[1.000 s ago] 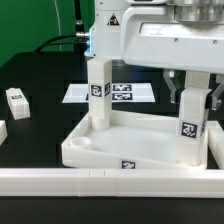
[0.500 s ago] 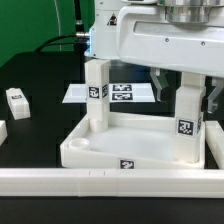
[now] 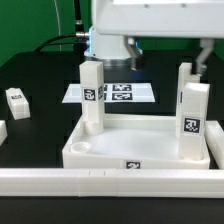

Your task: Assemble desk

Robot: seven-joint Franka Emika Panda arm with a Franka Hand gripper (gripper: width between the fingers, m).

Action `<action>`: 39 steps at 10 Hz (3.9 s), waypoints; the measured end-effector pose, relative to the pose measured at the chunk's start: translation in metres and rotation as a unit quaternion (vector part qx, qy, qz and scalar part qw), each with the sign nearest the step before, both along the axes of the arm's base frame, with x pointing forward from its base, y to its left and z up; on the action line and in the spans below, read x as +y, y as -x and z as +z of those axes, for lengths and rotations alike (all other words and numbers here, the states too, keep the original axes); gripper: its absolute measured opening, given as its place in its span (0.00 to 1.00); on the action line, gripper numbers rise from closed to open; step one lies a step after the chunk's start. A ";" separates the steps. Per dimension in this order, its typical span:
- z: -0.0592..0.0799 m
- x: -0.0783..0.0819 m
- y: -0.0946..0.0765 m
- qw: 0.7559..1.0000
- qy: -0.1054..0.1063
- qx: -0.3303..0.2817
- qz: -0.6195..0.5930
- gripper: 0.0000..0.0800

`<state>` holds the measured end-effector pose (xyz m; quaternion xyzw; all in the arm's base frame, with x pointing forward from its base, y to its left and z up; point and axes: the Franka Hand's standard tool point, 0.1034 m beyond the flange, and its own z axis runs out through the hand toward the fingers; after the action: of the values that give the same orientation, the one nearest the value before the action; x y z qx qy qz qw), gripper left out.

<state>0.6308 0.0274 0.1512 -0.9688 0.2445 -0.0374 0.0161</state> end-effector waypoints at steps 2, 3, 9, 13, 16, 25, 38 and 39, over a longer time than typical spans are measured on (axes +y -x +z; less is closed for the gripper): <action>0.000 -0.028 0.001 1.000 0.009 0.001 0.015 0.81; -0.001 -0.025 0.001 1.000 0.009 0.001 0.017 0.81; -0.010 -0.049 0.017 0.990 0.024 0.012 0.136 0.81; -0.033 -0.134 0.046 0.979 0.049 0.021 0.198 0.81; -0.033 -0.129 0.045 0.978 0.049 0.021 0.200 0.81; -0.063 -0.236 0.108 0.950 0.053 0.042 0.305 0.81; -0.113 -0.250 0.161 0.932 -0.009 0.207 0.296 0.81; -0.115 -0.247 0.169 0.928 -0.026 0.238 0.285 0.81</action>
Offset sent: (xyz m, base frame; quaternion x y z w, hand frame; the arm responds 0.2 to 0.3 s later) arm 0.0000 0.0000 0.0000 0.0000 0.0000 0.0000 1.0000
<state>0.4613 -0.2196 0.0360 -0.9773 -0.0445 0.2069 -0.0077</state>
